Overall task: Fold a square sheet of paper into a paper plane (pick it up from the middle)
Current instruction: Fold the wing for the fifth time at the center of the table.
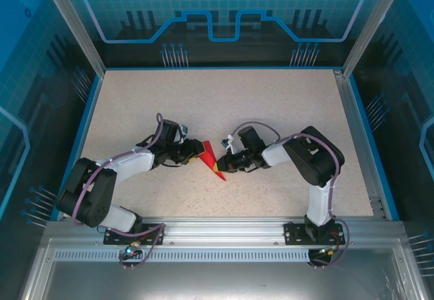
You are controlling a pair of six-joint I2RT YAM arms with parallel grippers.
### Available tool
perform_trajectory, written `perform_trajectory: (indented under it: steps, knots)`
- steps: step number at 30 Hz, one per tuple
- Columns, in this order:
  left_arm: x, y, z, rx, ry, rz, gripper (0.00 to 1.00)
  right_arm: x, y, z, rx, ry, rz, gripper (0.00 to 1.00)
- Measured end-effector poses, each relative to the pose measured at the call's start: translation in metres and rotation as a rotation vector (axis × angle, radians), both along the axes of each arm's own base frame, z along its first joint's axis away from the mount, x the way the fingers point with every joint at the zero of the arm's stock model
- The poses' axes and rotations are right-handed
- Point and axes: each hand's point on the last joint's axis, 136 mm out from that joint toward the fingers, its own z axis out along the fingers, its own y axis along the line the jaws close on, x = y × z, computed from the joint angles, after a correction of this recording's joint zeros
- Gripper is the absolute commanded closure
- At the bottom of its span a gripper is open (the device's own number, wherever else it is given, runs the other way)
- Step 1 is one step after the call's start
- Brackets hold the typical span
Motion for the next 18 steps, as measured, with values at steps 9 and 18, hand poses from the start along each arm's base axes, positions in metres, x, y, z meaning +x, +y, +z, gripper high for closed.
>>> perform_trajectory:
  steps: [9,18]
  knots:
    - [-0.001,-0.005,0.001,-0.028,-0.006,-0.022,0.61,0.002,0.002,-0.001,-0.019,0.072,0.0,0.97]
    - [0.0,-0.02,-0.006,-0.069,-0.009,-0.071,0.6,0.002,0.001,-0.003,-0.035,0.088,-0.006,0.97]
